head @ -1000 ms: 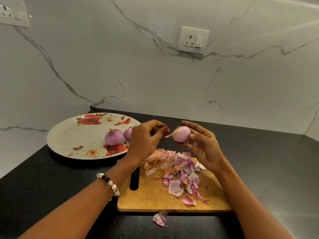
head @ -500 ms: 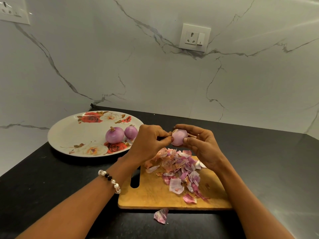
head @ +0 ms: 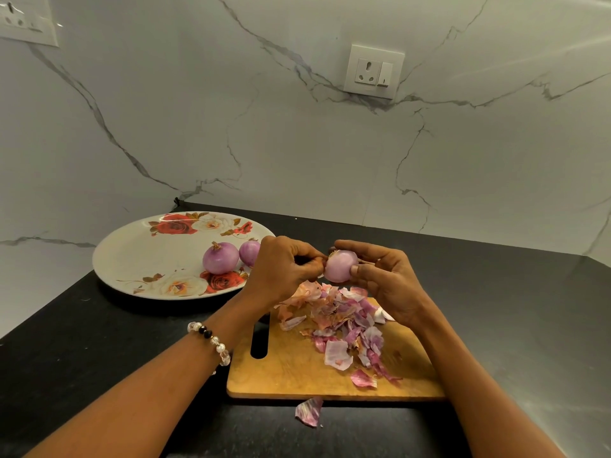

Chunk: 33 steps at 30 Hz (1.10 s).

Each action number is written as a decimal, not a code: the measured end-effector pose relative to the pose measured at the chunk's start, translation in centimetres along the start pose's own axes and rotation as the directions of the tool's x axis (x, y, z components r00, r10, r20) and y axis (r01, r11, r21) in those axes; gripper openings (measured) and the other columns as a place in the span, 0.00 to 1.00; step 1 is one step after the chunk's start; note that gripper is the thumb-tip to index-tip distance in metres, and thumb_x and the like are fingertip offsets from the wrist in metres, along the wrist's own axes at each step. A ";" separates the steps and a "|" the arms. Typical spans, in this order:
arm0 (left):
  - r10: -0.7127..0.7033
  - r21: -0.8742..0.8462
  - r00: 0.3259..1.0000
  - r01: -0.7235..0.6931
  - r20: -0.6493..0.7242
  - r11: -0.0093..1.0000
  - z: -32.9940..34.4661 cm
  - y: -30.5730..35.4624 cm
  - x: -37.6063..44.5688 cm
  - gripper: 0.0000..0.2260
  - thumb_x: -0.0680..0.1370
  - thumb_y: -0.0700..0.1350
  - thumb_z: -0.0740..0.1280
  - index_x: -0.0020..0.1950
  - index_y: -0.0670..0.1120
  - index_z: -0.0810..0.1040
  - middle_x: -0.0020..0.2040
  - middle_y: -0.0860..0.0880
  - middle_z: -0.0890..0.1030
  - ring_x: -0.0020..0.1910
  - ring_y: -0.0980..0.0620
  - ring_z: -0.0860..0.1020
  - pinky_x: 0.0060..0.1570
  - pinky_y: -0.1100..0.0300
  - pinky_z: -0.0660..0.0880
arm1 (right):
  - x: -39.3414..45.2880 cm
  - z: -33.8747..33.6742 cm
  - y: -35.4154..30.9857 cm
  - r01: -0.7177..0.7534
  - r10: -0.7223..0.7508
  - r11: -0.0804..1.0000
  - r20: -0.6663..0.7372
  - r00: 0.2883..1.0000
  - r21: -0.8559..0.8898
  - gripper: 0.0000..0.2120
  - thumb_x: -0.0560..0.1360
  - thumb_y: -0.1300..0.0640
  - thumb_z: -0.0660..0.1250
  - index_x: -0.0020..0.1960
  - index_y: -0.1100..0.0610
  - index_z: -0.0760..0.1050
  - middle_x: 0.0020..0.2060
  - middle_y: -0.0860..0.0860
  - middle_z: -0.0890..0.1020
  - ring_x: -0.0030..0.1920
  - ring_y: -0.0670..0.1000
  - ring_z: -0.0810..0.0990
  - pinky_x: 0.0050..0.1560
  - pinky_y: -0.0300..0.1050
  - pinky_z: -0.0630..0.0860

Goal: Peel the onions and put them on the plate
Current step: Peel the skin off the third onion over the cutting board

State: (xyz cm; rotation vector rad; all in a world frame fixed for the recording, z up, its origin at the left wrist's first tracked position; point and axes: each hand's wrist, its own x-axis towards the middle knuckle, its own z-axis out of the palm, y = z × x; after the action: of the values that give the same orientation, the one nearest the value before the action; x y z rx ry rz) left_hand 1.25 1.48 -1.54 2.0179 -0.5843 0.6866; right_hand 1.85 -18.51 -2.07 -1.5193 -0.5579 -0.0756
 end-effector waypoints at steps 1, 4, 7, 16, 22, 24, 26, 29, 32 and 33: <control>0.001 0.003 1.000 -0.001 -0.011 1.000 0.0 0.0 0.0 0.05 0.73 0.40 0.72 0.48 0.42 0.85 0.40 0.48 0.85 0.35 0.57 0.80 0.37 0.75 0.74 | 0.0 0.0 0.0 0.000 0.000 1.000 0.003 1.000 0.008 0.14 0.77 0.70 0.64 0.58 0.58 0.80 0.55 0.54 0.85 0.57 0.61 0.83 0.51 0.48 0.83; -0.019 -0.016 0.999 0.019 -0.031 1.000 0.1 0.1 -0.1 0.06 0.74 0.41 0.72 0.48 0.42 0.84 0.40 0.48 0.84 0.35 0.57 0.80 0.38 0.73 0.76 | 0.1 0.0 0.0 0.000 0.000 0.999 0.003 1.000 0.047 0.13 0.76 0.67 0.66 0.59 0.58 0.80 0.56 0.56 0.84 0.57 0.62 0.82 0.52 0.50 0.83; -0.051 -0.121 0.998 0.047 -0.025 0.992 0.1 0.3 0.0 0.07 0.74 0.41 0.71 0.51 0.43 0.84 0.41 0.49 0.84 0.36 0.56 0.82 0.38 0.66 0.79 | 0.1 -0.2 -0.2 0.009 -0.008 0.996 -0.019 1.000 0.084 0.15 0.74 0.63 0.69 0.60 0.59 0.79 0.57 0.57 0.83 0.58 0.63 0.81 0.54 0.54 0.82; 0.076 0.054 0.993 -0.072 -0.085 0.996 0.8 0.3 -0.3 0.07 0.73 0.42 0.72 0.49 0.42 0.84 0.41 0.47 0.85 0.35 0.58 0.79 0.41 0.76 0.74 | 0.2 0.2 -0.1 0.055 -0.058 0.997 -0.052 0.997 -0.056 0.14 0.74 0.67 0.69 0.58 0.56 0.80 0.55 0.53 0.84 0.57 0.59 0.83 0.51 0.49 0.83; 0.104 0.148 0.990 -0.090 -0.092 0.985 1.1 0.3 -0.2 0.04 0.73 0.41 0.72 0.44 0.41 0.82 0.37 0.47 0.82 0.32 0.57 0.77 0.34 0.77 0.71 | 0.2 0.2 0.0 0.089 -0.092 0.994 -0.050 0.995 -0.059 0.15 0.75 0.69 0.69 0.58 0.55 0.81 0.56 0.53 0.84 0.58 0.60 0.82 0.52 0.52 0.83; 0.085 0.140 0.992 -0.072 -0.090 0.988 1.1 0.3 -0.1 0.03 0.74 0.41 0.71 0.44 0.41 0.80 0.37 0.47 0.81 0.31 0.59 0.74 0.37 0.77 0.72 | 0.1 0.2 -0.1 0.103 -0.103 0.995 -0.039 0.994 -0.008 0.16 0.74 0.69 0.69 0.56 0.53 0.83 0.56 0.55 0.84 0.58 0.62 0.81 0.52 0.52 0.83; 0.041 0.115 0.995 -0.031 -0.089 0.993 1.0 0.4 0.0 0.02 0.75 0.40 0.69 0.44 0.42 0.79 0.37 0.48 0.80 0.31 0.58 0.75 0.37 0.76 0.72 | 0.0 0.4 -0.2 0.100 -0.099 0.994 -0.029 0.995 0.051 0.16 0.72 0.67 0.69 0.54 0.50 0.85 0.56 0.56 0.83 0.58 0.63 0.81 0.51 0.51 0.83; -0.066 0.093 0.992 0.076 -0.106 0.993 1.0 0.4 0.1 0.03 0.76 0.43 0.68 0.43 0.46 0.76 0.36 0.52 0.77 0.33 0.56 0.76 0.32 0.74 0.72 | 0.1 0.6 -0.1 0.092 -0.089 0.988 -0.024 0.996 0.123 0.15 0.69 0.65 0.71 0.52 0.51 0.85 0.56 0.57 0.83 0.59 0.64 0.80 0.50 0.52 0.83; -0.197 0.036 0.972 0.203 -0.129 0.978 0.8 0.0 0.3 0.03 0.77 0.44 0.68 0.45 0.46 0.76 0.39 0.50 0.79 0.35 0.53 0.79 0.34 0.68 0.74 | 0.2 0.2 -0.5 0.093 -0.089 0.959 -0.027 0.996 0.268 0.15 0.66 0.63 0.72 0.52 0.54 0.85 0.56 0.57 0.83 0.59 0.64 0.80 0.52 0.56 0.83; -0.228 0.019 0.965 0.232 -0.133 0.972 0.7 -0.1 0.3 0.03 0.77 0.44 0.68 0.45 0.46 0.76 0.39 0.49 0.79 0.34 0.52 0.79 0.33 0.68 0.75 | 0.2 0.0 -0.8 0.088 -0.081 0.942 -0.035 0.996 0.325 0.16 0.65 0.63 0.72 0.51 0.55 0.85 0.56 0.57 0.83 0.59 0.63 0.81 0.52 0.57 0.83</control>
State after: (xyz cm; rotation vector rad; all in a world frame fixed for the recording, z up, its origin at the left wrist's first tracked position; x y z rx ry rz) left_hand 1.73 0.87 -1.71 2.0151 -0.2572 0.6838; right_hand 1.74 -18.52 -1.28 -1.1700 -0.5875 -0.0618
